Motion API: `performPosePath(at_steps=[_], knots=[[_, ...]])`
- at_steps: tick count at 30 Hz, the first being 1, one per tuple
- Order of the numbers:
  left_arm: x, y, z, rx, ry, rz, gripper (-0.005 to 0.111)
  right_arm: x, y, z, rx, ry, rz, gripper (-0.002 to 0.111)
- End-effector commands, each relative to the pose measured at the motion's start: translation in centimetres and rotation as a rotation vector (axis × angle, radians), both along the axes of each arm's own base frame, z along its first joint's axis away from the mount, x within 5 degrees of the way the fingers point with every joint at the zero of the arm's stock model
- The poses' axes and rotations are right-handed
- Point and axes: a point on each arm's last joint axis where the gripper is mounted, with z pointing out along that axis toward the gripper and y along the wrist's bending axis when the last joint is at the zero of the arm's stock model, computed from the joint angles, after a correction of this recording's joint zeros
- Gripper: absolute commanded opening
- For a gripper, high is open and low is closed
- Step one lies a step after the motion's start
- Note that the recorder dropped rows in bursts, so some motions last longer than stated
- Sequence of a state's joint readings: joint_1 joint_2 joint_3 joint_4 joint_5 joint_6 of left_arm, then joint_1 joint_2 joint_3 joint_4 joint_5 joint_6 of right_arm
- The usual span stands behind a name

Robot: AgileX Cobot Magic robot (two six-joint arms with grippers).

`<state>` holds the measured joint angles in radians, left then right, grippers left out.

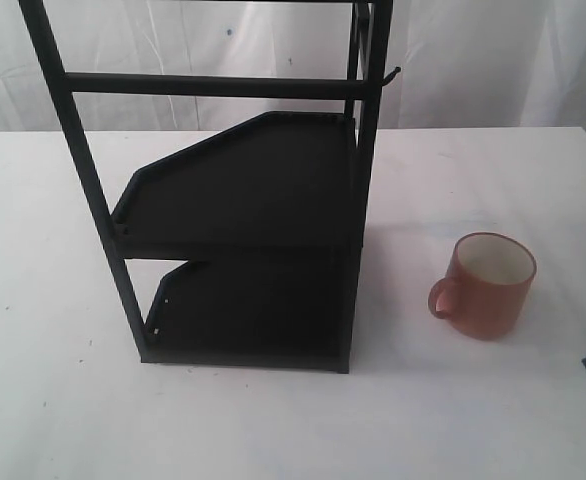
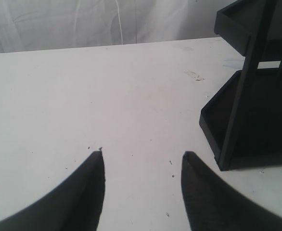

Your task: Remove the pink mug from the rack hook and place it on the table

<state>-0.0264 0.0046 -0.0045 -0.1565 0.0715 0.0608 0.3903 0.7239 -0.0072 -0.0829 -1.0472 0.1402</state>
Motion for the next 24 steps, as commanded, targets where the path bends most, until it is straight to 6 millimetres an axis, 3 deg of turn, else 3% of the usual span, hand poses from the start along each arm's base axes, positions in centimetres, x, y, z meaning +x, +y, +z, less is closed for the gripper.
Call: performPosePath(at_steps=[1, 15, 21, 24], knots=[[0.0, 0.0, -0.2, -0.011, 0.005, 0.001, 0.053, -0.2, -0.1, -0.1, 0.006, -0.004, 0.003, 0.000], [0.0, 0.0, -0.2, -0.011, 0.005, 0.001, 0.053, -0.2, -0.1, 0.0, 0.009, -0.008, 0.002, 0.000], [0.0, 0.0, -0.2, -0.011, 0.005, 0.001, 0.053, -1.3, -0.8, 0.8, 0.044, -0.073, -0.021, 0.000], [0.0, 0.0, -0.2, -0.011, 0.005, 0.001, 0.053, -1.6, -1.7, 0.6, 0.111, -0.001, -0.074, 0.000]])
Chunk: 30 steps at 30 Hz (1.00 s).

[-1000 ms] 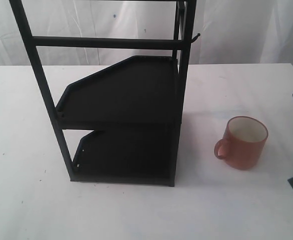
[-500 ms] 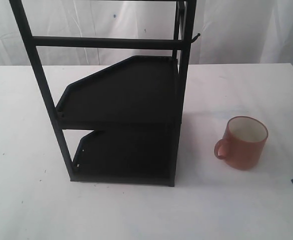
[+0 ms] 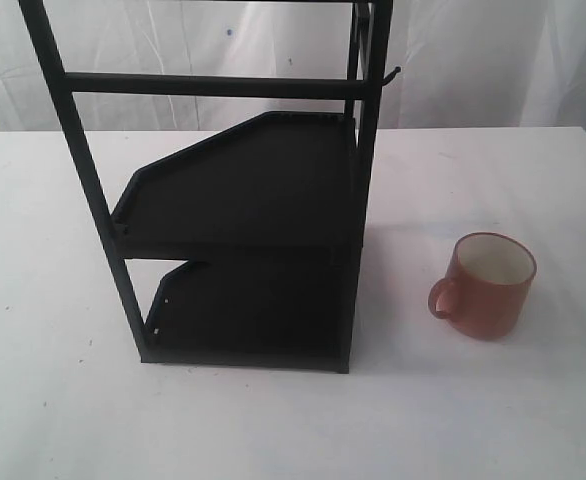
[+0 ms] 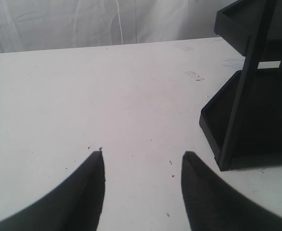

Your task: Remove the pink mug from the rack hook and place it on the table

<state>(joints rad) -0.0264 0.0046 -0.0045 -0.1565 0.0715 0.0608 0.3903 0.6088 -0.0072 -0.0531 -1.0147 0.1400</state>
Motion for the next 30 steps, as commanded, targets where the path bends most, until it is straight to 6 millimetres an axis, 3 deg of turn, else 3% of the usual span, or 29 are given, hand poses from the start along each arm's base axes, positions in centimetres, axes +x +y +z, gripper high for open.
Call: performPosePath(at_steps=[1, 4, 13, 30], knots=[[0.0, 0.0, -0.2, -0.011, 0.005, 0.001, 0.053, -0.7, -1.4, -0.5, 0.090, 0.110, -0.065, 0.000], [0.0, 0.0, -0.2, -0.011, 0.005, 0.001, 0.053, -1.2, -1.8, -1.5, 0.067, 0.217, -0.084, 0.000], [0.0, 0.0, -0.2, -0.011, 0.005, 0.001, 0.053, -2.7, -2.4, -3.4, -0.166, 0.315, -0.168, 0.000], [0.0, 0.0, -0.2, -0.011, 0.005, 0.001, 0.053, -3.6, -3.0, -6.6, -0.203, 0.644, -0.252, 0.000]])
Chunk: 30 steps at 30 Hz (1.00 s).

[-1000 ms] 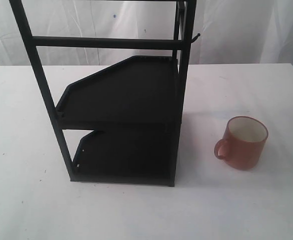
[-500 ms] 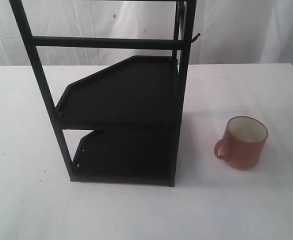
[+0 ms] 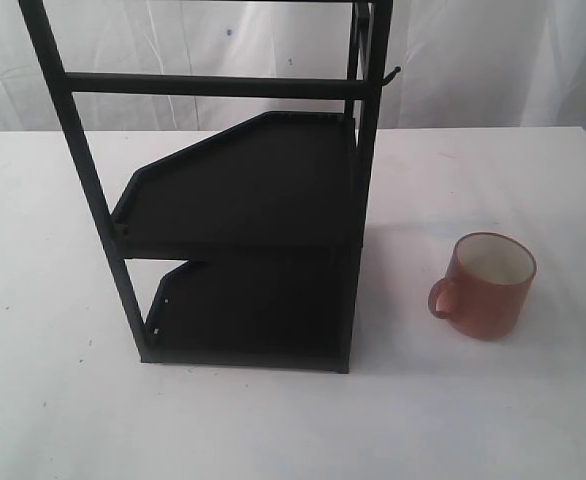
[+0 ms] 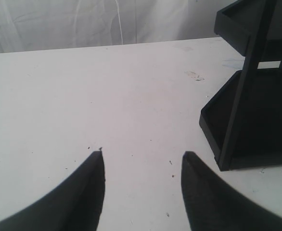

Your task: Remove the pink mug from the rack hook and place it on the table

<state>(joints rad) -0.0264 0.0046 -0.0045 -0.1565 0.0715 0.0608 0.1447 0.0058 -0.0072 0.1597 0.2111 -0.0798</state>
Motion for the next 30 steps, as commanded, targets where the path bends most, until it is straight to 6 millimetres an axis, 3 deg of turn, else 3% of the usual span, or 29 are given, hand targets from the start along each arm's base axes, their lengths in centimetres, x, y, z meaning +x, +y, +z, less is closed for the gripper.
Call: performPosePath(at_steps=[1, 17, 30], knots=[[-0.03, -0.02, -0.16, -0.011, 0.005, 0.001, 0.053, -0.11, 0.03, -0.79, -0.002, 0.066, 0.001, 0.000], [-0.03, -0.02, -0.16, -0.011, 0.005, 0.001, 0.053, -0.14, 0.04, -0.89, 0.041, 0.085, -0.005, 0.000], [-0.03, -0.02, -0.16, -0.011, 0.005, 0.001, 0.053, -0.06, -0.18, -0.71, -0.025, 0.054, -0.019, 0.000]])
